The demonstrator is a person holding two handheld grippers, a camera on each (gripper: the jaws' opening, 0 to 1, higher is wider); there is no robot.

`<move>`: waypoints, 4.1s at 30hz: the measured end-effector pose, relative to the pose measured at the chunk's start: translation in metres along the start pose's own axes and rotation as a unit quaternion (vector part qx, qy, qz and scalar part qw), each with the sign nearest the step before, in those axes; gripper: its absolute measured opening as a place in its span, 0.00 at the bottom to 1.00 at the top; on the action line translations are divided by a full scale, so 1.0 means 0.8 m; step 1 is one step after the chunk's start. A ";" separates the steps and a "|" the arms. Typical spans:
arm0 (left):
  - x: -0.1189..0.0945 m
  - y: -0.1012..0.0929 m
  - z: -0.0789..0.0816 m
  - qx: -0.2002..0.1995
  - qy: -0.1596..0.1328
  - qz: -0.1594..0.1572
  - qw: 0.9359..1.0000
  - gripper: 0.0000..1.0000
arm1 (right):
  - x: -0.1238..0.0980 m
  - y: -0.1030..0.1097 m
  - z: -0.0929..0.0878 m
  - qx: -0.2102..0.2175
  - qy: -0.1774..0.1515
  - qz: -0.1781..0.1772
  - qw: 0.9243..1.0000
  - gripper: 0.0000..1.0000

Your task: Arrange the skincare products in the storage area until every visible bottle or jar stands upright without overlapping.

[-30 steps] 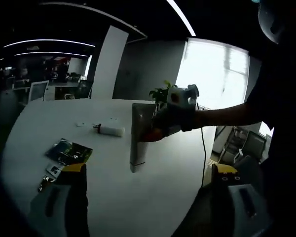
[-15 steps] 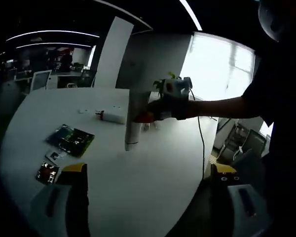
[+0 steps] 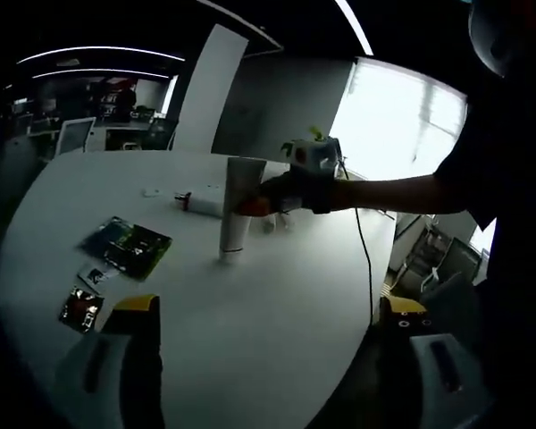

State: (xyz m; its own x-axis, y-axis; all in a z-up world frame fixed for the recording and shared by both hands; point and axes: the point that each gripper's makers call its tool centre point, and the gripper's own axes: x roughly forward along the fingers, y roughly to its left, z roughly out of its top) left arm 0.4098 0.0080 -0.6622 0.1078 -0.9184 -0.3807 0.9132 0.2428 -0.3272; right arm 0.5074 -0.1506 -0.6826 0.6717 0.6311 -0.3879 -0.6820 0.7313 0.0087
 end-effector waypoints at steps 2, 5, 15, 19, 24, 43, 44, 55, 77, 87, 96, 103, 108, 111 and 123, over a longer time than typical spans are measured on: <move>0.000 0.001 -0.002 -0.003 0.001 0.000 1.000 0.95 | 0.001 -0.004 0.001 -0.002 -0.001 0.000 1.000 0.04; 0.001 0.001 -0.004 -0.005 0.004 0.000 1.000 0.95 | 0.003 -0.011 0.002 -0.006 -0.003 -0.002 1.000 0.04; 0.003 0.003 -0.006 -0.008 0.008 0.003 1.000 0.94 | 0.004 -0.018 0.004 -0.027 -0.012 0.005 1.000 0.06; 0.004 0.002 -0.009 -0.011 0.010 0.002 1.000 0.93 | 0.004 -0.019 0.003 -0.028 -0.012 0.003 1.000 0.07; 0.006 0.000 -0.008 -0.010 0.010 -0.001 1.000 0.93 | 0.002 -0.016 0.003 -0.032 -0.010 0.004 0.999 0.08; 0.006 -0.001 -0.007 -0.007 0.013 -0.003 1.000 0.92 | 0.002 -0.022 0.001 -0.033 0.002 -0.011 0.999 0.09; 0.006 -0.001 -0.007 -0.006 0.013 -0.003 1.000 0.92 | 0.002 -0.022 0.001 -0.032 0.002 -0.012 0.999 0.09; 0.006 0.000 -0.005 -0.004 0.011 -0.002 1.000 0.92 | -0.001 -0.024 0.004 -0.014 -0.002 -0.021 1.000 0.17; -0.003 0.003 0.009 0.000 -0.002 0.012 1.000 0.91 | -0.045 -0.011 -0.001 0.053 0.025 -0.094 0.994 0.44; -0.011 0.002 0.013 -0.004 -0.009 0.017 1.000 0.91 | -0.067 0.000 0.004 0.068 0.030 -0.140 0.987 0.58; -0.020 0.007 0.017 -0.005 -0.008 0.031 0.999 0.91 | -0.096 0.016 0.011 0.090 0.026 -0.198 0.976 0.65; -0.031 0.016 0.017 -0.009 -0.002 0.048 0.999 0.90 | -0.125 0.036 0.014 0.116 0.010 -0.246 0.962 0.71; -0.042 0.022 0.017 -0.013 -0.005 0.059 0.998 0.90 | -0.138 0.052 0.010 0.121 0.010 -0.266 0.956 0.83; -0.049 0.024 0.015 -0.011 -0.003 0.065 0.998 0.90 | -0.145 0.064 0.007 0.132 0.012 -0.270 0.954 0.84; -0.076 0.028 0.013 -0.008 0.001 0.085 0.996 0.89 | -0.173 0.097 -0.013 0.181 0.014 -0.304 0.935 0.99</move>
State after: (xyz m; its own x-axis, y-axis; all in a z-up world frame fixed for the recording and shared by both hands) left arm 0.4278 0.0656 -0.6371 0.2591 -0.8636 -0.4325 0.8754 0.3992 -0.2725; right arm 0.3588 -0.1841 -0.6376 0.8925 0.0664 -0.4461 -0.0301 0.9957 0.0879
